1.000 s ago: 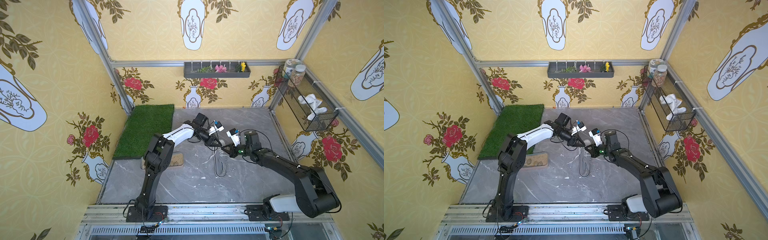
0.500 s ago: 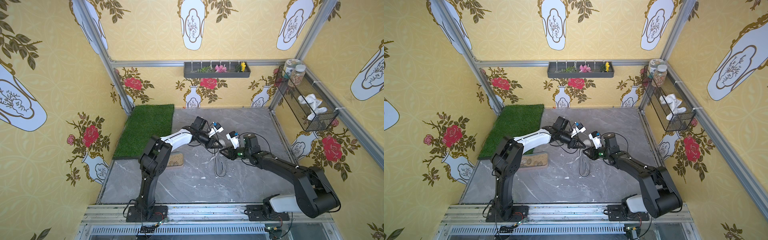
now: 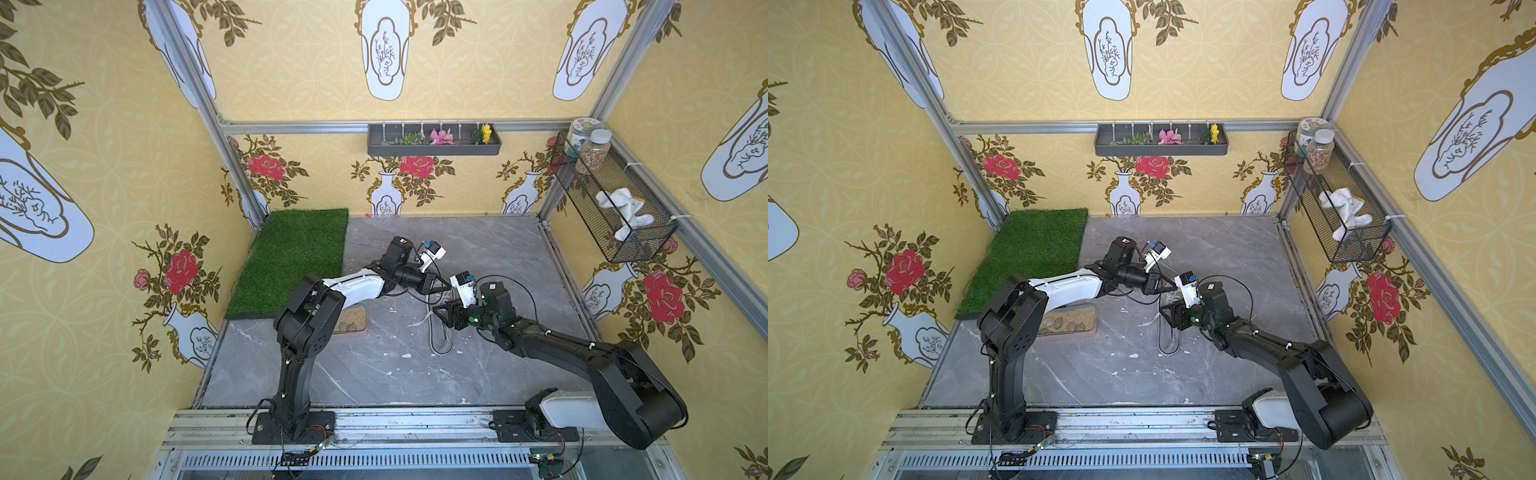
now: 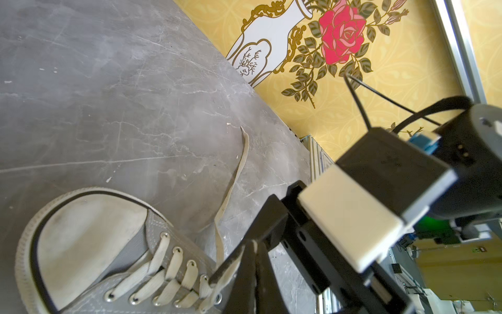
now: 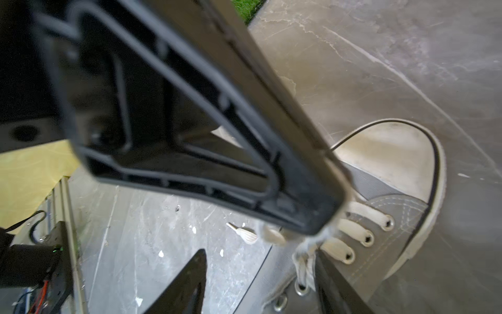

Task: Tie the shoes
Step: Wrap the shoelace around the shoelace.

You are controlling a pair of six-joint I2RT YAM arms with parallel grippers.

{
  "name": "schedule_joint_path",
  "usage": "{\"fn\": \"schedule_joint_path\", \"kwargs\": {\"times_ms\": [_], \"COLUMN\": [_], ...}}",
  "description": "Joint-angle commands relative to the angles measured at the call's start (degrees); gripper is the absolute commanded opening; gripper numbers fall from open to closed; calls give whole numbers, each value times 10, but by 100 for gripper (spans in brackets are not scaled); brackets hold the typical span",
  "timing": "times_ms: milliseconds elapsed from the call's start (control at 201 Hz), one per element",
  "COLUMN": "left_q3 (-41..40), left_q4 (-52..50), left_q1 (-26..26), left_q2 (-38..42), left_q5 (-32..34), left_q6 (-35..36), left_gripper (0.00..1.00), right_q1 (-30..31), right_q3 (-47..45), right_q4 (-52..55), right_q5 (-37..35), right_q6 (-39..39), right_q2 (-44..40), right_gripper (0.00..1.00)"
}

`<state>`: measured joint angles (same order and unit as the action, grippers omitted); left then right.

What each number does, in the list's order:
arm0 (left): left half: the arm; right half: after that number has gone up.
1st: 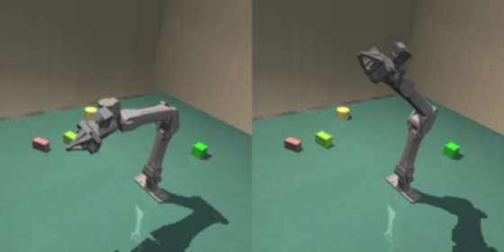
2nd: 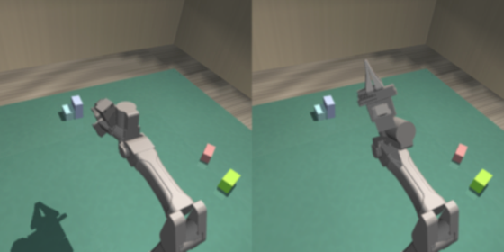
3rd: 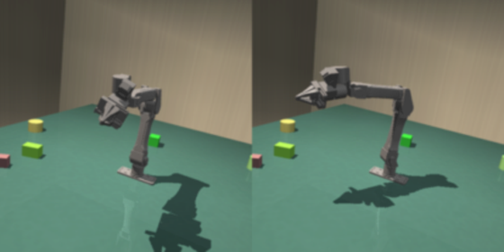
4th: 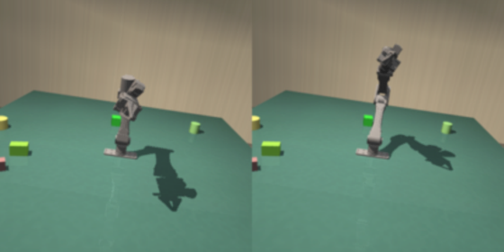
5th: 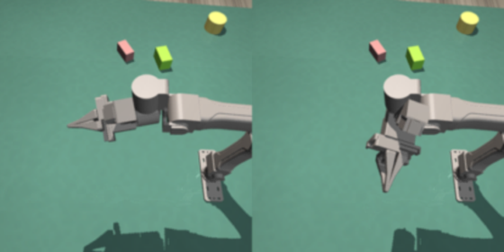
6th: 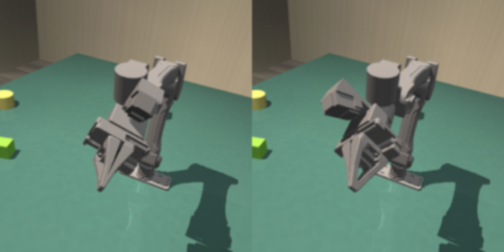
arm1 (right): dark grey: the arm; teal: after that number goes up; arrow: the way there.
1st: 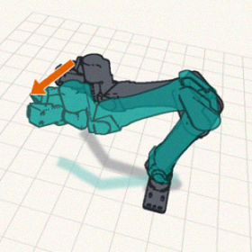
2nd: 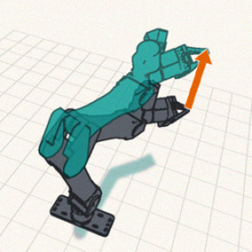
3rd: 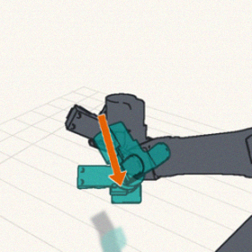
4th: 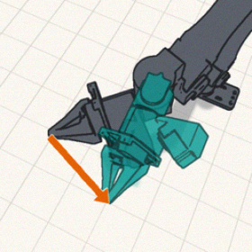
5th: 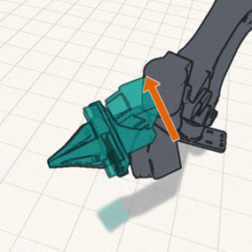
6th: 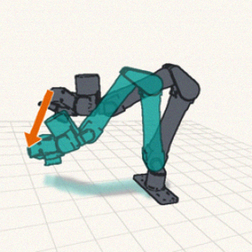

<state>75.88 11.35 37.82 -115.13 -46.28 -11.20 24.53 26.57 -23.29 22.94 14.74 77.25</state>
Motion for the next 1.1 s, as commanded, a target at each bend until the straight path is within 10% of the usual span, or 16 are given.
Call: {"fn": "schedule_joint_path", "kwargs": {"times_ms": [0,543,851,1090], "left_q3": [-6,7,2,-2], "left_q4": [31,-27,-28,-16], "left_q1": [1,-1,-5,-5], "left_q2": [2,-10,-11,-7], "left_q5": [-4,43,63,72], "left_q6": [-19,10,9,4], "left_gripper": [0,0,0,0], "right_q1": [4,10,10,-3], "right_q3": [-3,-8,21,44], "right_q4": [-73,-109,54,309], "right_q5": [-59,-59,-67,-128], "right_q6": [4,8,29,83], "right_q2": [15,61,11,-112], "right_gripper": [63,13,49,56]}}
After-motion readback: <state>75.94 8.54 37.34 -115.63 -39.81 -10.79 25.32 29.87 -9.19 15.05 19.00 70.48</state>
